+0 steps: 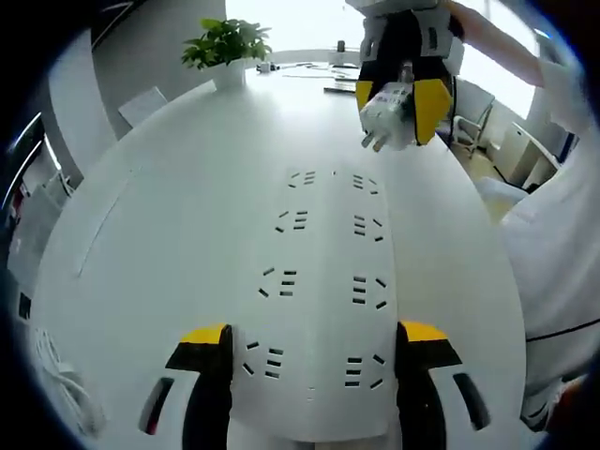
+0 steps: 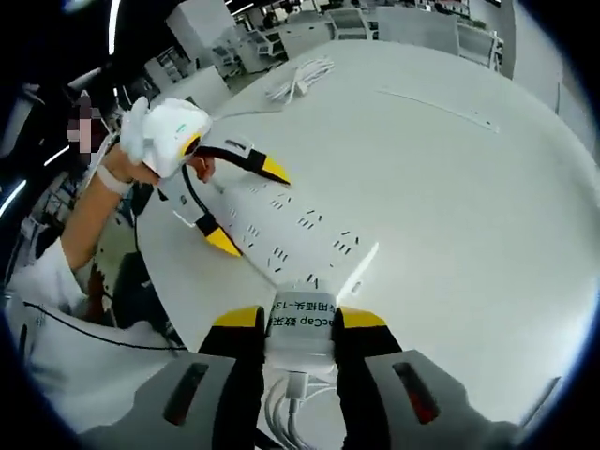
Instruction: Straighten the power strip on the desk, plug the charger into it
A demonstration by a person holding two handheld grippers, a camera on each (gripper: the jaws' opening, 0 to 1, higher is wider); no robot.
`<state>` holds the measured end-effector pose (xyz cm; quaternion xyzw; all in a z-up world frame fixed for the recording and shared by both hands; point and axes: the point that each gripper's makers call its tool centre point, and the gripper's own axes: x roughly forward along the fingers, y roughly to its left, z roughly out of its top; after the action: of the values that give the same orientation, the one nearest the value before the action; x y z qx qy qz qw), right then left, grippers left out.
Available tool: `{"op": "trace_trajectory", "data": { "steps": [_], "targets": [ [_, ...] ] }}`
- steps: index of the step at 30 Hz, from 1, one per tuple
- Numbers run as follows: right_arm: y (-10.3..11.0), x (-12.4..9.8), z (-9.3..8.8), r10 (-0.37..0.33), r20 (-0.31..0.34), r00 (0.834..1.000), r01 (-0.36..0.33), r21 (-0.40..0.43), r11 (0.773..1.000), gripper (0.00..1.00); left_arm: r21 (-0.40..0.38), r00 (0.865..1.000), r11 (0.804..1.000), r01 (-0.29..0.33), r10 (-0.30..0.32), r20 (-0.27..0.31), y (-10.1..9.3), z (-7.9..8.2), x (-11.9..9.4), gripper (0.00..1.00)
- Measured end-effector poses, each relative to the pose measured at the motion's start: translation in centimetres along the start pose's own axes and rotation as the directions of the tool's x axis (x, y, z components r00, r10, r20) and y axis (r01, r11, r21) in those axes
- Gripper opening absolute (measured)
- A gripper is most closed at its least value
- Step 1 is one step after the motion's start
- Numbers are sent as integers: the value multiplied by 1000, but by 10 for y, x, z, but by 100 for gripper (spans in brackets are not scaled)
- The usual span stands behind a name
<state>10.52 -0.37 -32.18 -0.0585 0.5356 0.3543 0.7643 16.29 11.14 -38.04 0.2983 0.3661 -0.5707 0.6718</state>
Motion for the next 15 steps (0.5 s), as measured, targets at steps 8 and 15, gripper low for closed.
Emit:
{"op": "trace_trajectory", "data": {
  "steps": [8, 15],
  "targets": [
    [3, 11, -5, 26, -50, 998, -19, 129, 991, 28, 0, 1000, 1000, -1, 1, -2, -2, 0, -1, 71],
    [1, 18, -8, 1, -112, 994, 21, 195, 981, 28, -2, 1000, 1000, -2, 2, -7, -6, 0, -2, 71]
  ]
}}
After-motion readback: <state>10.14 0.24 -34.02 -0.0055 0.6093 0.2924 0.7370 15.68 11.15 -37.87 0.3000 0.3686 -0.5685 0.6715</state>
